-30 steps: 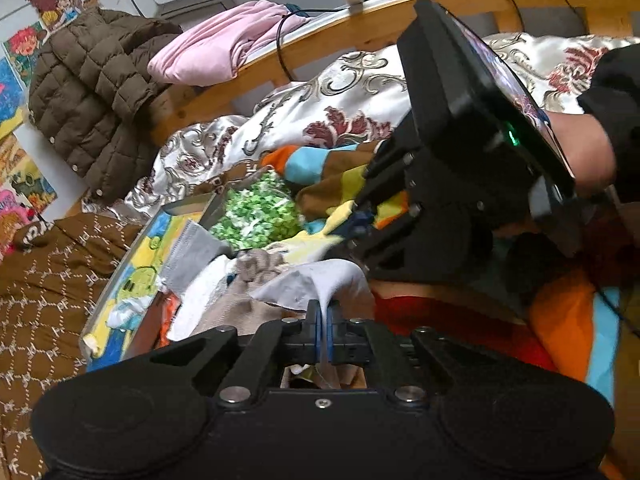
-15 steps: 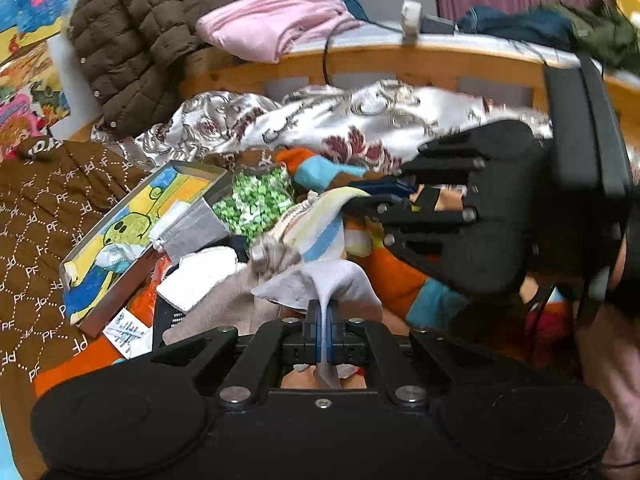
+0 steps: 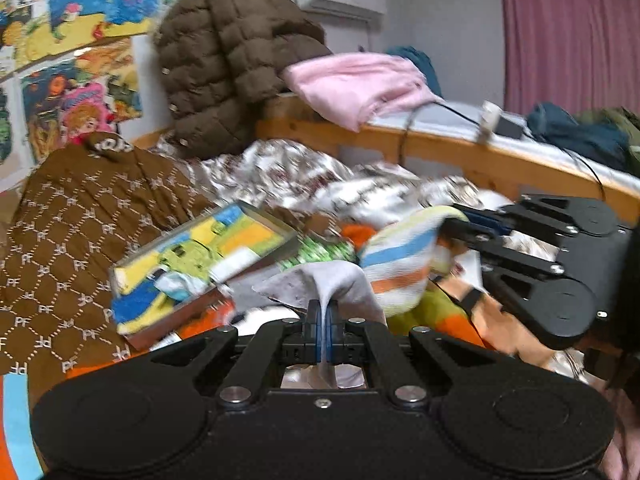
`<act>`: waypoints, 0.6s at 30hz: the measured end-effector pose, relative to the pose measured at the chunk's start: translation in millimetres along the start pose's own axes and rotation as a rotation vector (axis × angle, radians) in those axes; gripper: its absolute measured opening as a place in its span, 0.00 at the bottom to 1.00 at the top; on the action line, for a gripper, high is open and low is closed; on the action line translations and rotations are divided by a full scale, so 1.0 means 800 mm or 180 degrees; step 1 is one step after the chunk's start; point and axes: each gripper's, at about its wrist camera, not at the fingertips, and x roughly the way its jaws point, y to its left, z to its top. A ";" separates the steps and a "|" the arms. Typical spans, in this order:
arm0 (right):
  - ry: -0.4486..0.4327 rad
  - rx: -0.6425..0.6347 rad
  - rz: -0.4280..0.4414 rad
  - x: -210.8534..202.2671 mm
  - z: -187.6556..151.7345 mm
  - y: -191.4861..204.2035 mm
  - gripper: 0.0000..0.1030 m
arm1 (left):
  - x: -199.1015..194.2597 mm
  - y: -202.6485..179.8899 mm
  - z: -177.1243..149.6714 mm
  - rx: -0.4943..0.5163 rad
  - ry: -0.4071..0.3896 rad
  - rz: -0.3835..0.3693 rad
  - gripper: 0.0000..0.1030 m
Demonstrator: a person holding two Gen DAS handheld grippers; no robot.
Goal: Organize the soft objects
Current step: 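Lift and carry the white cloth and striped fabric with both tools to the tray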
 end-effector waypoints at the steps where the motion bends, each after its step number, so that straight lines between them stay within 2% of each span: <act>1: -0.0021 -0.0003 0.0011 0.002 0.006 -0.004 0.02 | 0.002 0.006 0.005 -0.0029 -0.0028 0.0016 0.01; 6: -0.0082 -0.0106 0.0108 0.031 0.039 -0.016 0.02 | 0.025 0.046 0.028 -0.0063 -0.0188 0.0099 0.01; 9: -0.0131 -0.0197 0.0175 0.062 0.059 -0.018 0.02 | 0.050 0.082 0.041 -0.0157 -0.0306 0.0251 0.01; 18: -0.0169 -0.0251 0.0367 0.183 0.095 0.007 0.02 | 0.134 0.190 0.076 -0.0506 -0.0542 0.0639 0.01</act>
